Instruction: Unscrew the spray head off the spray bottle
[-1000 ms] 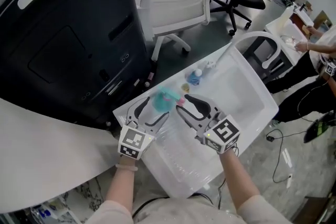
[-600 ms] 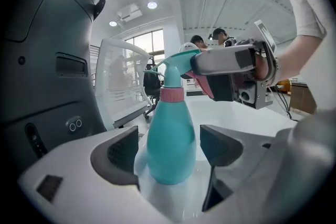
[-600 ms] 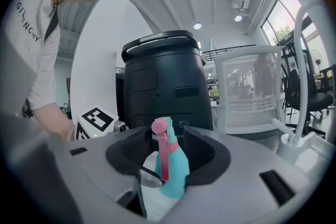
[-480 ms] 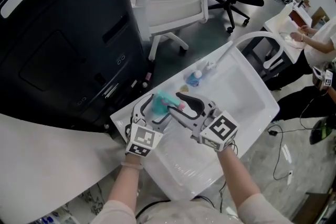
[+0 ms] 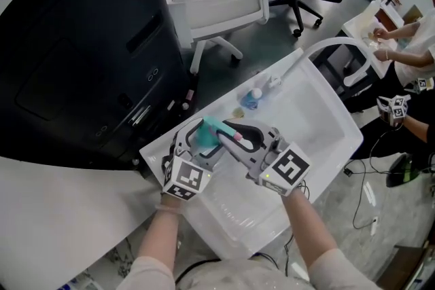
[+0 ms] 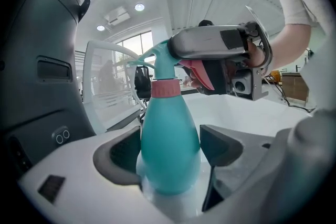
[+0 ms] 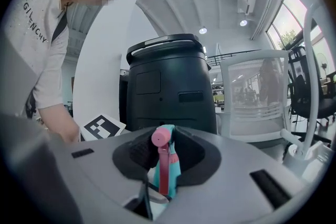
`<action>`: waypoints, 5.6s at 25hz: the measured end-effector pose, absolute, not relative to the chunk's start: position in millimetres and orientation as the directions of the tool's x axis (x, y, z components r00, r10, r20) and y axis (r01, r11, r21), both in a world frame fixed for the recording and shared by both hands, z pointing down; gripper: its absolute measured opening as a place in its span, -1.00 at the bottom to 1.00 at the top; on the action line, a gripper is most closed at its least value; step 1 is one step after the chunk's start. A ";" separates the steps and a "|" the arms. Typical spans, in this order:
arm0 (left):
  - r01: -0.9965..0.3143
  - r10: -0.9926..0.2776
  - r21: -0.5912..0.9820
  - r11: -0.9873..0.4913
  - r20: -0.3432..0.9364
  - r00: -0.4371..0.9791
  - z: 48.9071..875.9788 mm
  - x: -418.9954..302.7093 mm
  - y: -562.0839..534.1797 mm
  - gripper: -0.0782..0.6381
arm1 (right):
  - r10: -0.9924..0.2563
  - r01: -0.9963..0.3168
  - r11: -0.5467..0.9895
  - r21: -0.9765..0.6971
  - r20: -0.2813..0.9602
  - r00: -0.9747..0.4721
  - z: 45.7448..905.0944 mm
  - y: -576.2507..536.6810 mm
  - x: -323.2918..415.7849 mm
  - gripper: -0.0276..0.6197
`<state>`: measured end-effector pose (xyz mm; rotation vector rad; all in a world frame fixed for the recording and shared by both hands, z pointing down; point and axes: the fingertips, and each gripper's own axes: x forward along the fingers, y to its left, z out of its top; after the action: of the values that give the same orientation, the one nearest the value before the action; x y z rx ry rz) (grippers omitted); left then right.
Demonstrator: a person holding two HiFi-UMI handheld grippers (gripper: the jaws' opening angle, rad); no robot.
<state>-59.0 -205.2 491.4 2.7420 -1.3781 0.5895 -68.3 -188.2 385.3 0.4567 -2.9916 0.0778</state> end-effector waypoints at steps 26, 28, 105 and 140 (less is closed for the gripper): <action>-0.713 -0.703 -0.120 -0.691 0.340 0.625 492.3 -54.3 -202.7 0.16 | -0.345 -0.335 0.930 -0.152 -0.043 -0.938 365.1 -177.0 -9.7 -0.27; -0.714 -0.704 -0.121 -0.690 0.341 0.623 492.9 -54.8 -202.7 0.16 | -0.299 -0.284 0.937 -0.201 -0.046 -0.953 366.3 -159.5 -12.5 -0.36; -0.737 -0.721 -0.102 -0.668 0.334 0.607 493.8 -56.9 -200.9 0.16 | -0.518 -0.531 0.847 -0.002 0.218 -0.827 409.3 -171.9 -70.4 0.12; -0.743 -0.722 -0.094 -0.663 0.346 0.600 501.6 -59.4 -198.5 0.16 | -0.626 -0.639 0.754 -0.153 0.125 -0.769 395.7 -217.5 -20.3 -0.36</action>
<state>-59.4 -198.5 501.6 2.7560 -1.2631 0.5539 -20.3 -217.5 395.7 1.0401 -2.8799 0.2885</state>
